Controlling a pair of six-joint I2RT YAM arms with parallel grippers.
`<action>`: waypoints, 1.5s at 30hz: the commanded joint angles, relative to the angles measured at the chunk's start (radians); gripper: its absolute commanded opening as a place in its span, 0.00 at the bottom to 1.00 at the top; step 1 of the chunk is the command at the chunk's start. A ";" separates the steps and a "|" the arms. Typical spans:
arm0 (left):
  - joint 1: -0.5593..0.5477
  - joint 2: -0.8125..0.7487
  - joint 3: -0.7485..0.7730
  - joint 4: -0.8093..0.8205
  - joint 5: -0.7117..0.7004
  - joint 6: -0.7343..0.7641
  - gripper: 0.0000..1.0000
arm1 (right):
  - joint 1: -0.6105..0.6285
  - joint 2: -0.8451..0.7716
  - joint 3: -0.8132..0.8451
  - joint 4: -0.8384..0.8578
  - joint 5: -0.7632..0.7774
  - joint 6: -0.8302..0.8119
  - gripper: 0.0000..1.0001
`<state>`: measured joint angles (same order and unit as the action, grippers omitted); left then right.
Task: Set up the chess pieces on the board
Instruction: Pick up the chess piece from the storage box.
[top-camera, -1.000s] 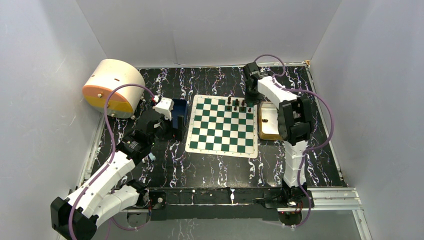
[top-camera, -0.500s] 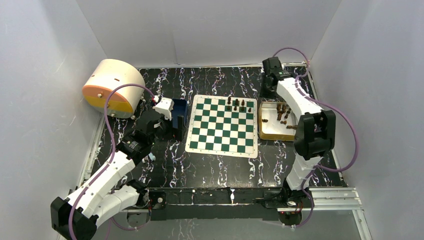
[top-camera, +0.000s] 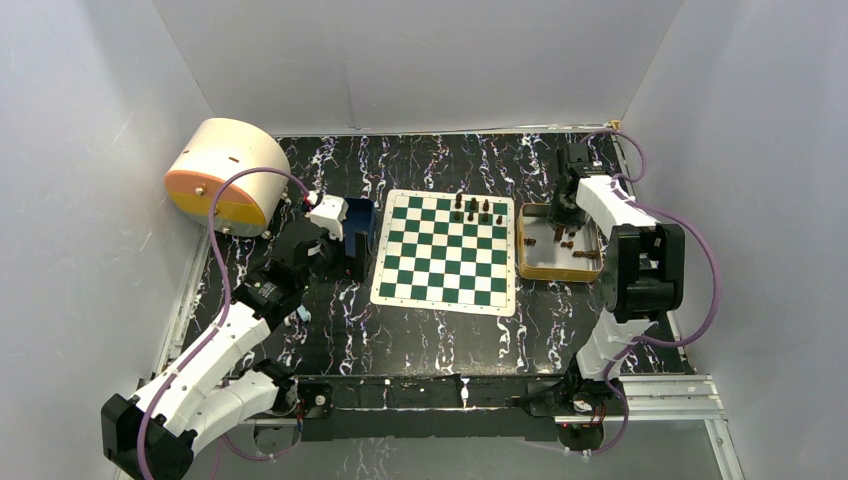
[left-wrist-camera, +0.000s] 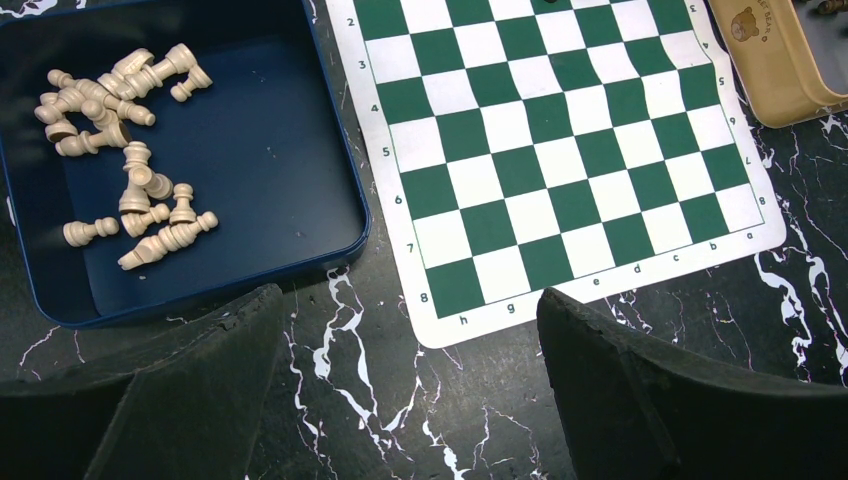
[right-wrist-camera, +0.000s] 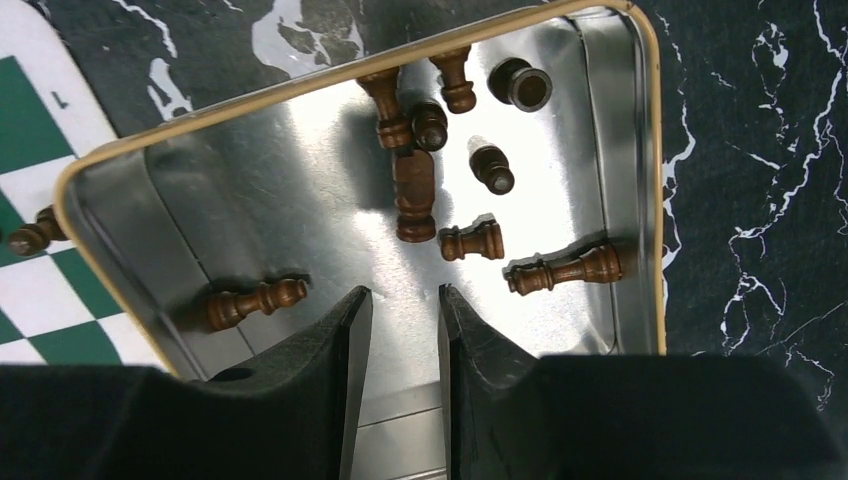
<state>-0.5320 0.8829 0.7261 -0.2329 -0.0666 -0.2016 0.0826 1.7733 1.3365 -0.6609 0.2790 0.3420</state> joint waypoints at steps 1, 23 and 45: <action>-0.002 -0.016 -0.005 0.009 0.001 0.004 0.94 | -0.022 -0.001 -0.015 0.076 -0.009 -0.026 0.40; -0.002 -0.004 -0.006 0.010 -0.003 0.006 0.94 | -0.068 0.115 -0.036 0.153 -0.074 -0.060 0.41; -0.002 0.005 -0.005 0.009 0.002 0.007 0.92 | -0.066 0.045 -0.052 0.116 -0.073 -0.046 0.26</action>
<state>-0.5320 0.8940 0.7261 -0.2329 -0.0666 -0.2016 0.0196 1.8896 1.2808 -0.5240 0.1959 0.2920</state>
